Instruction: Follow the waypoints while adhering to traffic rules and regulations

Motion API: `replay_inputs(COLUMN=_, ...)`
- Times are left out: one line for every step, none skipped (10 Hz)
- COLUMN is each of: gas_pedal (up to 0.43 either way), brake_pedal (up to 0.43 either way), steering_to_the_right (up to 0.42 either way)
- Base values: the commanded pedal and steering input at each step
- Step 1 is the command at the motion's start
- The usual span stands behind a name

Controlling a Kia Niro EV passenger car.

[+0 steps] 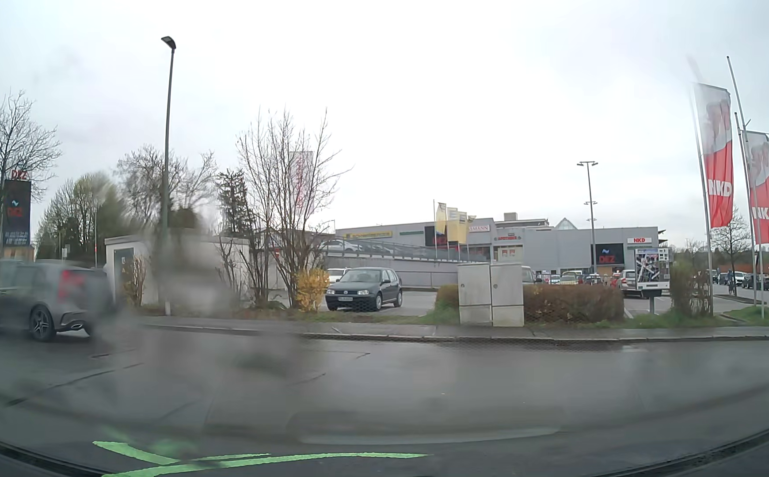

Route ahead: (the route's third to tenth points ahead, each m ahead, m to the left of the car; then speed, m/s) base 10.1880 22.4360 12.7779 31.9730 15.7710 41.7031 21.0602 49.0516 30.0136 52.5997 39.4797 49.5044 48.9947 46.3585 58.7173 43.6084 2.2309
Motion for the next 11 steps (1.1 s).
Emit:
replay_inputs(gas_pedal=0.15, brake_pedal=0.0, steering_to_the_right=-0.234)
replay_inputs(gas_pedal=0.15, brake_pedal=0.0, steering_to_the_right=-0.237)
replay_inputs(gas_pedal=0.157, brake_pedal=0.0, steering_to_the_right=-0.244)
replay_inputs(gas_pedal=0.157, brake_pedal=0.0, steering_to_the_right=-0.255)
replay_inputs(gas_pedal=0.169, brake_pedal=0.0, steering_to_the_right=-0.269)
replay_inputs(gas_pedal=0.177, brake_pedal=0.0, steering_to_the_right=-0.277)
replay_inputs(gas_pedal=0.177, brake_pedal=0.0, steering_to_the_right=-0.28)
replay_inputs(gas_pedal=0.189, brake_pedal=0.0, steering_to_the_right=-0.281)
replay_inputs(gas_pedal=0.228, brake_pedal=0.0, steering_to_the_right=-0.281)
replay_inputs(gas_pedal=0.26, brake_pedal=0.0, steering_to_the_right=-0.286)
replay_inputs(gas_pedal=0.26, brake_pedal=0.0, steering_to_the_right=-0.31)
